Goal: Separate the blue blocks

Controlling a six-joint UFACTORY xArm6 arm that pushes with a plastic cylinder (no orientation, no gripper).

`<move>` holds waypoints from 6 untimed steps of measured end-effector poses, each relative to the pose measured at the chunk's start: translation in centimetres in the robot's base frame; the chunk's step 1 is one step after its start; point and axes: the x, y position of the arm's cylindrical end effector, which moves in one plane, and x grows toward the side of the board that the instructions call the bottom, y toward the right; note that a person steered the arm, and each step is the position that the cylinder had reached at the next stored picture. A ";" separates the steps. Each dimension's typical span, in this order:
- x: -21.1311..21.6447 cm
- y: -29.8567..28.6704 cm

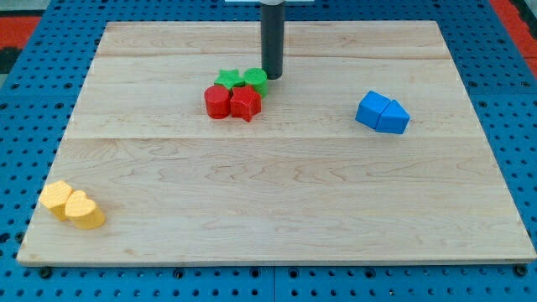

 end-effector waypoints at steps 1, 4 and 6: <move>-0.1 4.2; 8.6 26.8; 8.6 14.2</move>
